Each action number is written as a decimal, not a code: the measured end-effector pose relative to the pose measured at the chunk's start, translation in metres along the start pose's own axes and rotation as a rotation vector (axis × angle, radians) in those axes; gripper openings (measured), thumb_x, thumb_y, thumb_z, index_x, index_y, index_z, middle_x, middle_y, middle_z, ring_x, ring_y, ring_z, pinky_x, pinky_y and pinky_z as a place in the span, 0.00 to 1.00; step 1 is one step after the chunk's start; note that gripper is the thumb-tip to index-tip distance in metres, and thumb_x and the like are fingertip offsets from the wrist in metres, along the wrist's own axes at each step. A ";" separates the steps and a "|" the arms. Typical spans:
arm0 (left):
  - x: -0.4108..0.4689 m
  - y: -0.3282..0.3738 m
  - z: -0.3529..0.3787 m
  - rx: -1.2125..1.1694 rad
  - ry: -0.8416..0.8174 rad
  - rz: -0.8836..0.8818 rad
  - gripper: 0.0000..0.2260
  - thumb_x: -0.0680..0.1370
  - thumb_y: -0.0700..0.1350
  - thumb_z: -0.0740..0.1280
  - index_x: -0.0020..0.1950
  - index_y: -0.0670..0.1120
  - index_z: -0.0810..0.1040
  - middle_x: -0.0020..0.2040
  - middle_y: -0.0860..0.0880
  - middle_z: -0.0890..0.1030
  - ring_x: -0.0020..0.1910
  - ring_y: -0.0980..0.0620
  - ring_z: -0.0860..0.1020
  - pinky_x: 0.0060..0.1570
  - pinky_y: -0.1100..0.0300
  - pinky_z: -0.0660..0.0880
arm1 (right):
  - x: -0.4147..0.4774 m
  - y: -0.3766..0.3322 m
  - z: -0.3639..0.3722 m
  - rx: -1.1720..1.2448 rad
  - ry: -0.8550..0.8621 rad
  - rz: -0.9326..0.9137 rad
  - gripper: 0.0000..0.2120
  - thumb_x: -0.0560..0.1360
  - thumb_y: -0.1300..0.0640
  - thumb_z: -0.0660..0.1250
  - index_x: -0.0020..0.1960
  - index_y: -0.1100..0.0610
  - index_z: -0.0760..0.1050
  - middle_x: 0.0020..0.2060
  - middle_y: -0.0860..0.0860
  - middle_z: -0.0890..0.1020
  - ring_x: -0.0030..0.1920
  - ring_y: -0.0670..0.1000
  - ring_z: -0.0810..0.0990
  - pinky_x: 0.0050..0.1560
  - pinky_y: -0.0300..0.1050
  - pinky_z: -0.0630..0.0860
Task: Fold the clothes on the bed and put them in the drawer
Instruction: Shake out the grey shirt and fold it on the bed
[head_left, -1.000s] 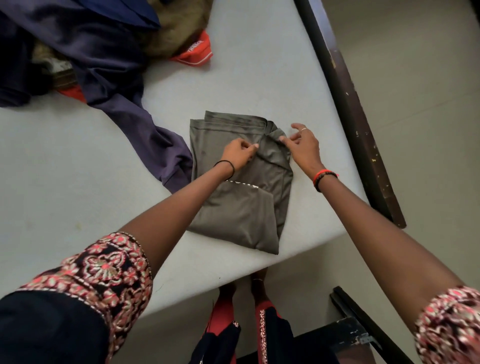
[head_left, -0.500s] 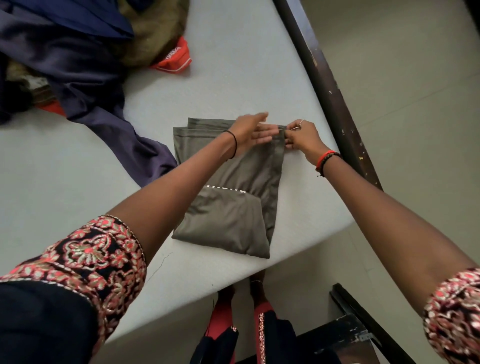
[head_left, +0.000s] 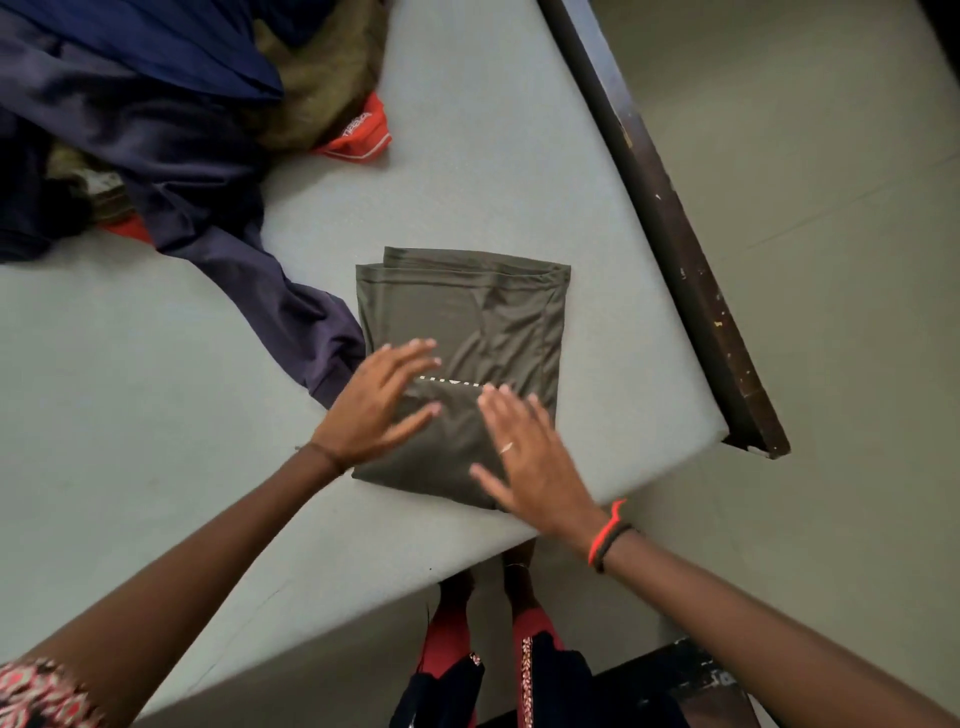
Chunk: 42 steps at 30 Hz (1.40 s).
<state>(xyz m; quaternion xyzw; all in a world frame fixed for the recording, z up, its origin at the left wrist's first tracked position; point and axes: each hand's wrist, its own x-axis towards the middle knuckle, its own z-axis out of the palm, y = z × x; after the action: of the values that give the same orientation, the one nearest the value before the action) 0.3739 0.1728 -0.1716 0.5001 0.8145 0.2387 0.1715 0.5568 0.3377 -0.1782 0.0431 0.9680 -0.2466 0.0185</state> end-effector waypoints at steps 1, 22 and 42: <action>-0.022 -0.003 0.005 0.100 -0.105 0.063 0.27 0.78 0.57 0.62 0.71 0.43 0.67 0.74 0.45 0.65 0.74 0.48 0.61 0.74 0.50 0.55 | -0.012 -0.009 0.009 -0.074 -0.096 -0.084 0.38 0.73 0.45 0.65 0.75 0.64 0.56 0.75 0.59 0.60 0.76 0.56 0.55 0.74 0.58 0.54; -0.068 -0.014 0.003 0.113 -0.580 -0.116 0.31 0.74 0.56 0.45 0.72 0.46 0.67 0.71 0.49 0.70 0.68 0.50 0.70 0.67 0.58 0.58 | -0.034 -0.012 0.018 -0.139 -0.531 0.164 0.34 0.72 0.65 0.52 0.76 0.67 0.46 0.76 0.62 0.49 0.77 0.58 0.46 0.76 0.55 0.45; 0.104 -0.066 -0.062 -0.200 -0.156 -0.579 0.12 0.77 0.45 0.68 0.57 0.41 0.80 0.49 0.43 0.81 0.45 0.52 0.75 0.44 0.63 0.68 | 0.150 0.115 -0.096 0.593 -0.256 0.644 0.04 0.75 0.65 0.67 0.49 0.58 0.76 0.36 0.52 0.79 0.33 0.40 0.77 0.35 0.32 0.76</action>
<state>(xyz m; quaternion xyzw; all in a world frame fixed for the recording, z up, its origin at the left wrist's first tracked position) 0.2474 0.2274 -0.1612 0.2449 0.8799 0.2199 0.3427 0.4170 0.4954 -0.1571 0.3145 0.7827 -0.4980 0.2008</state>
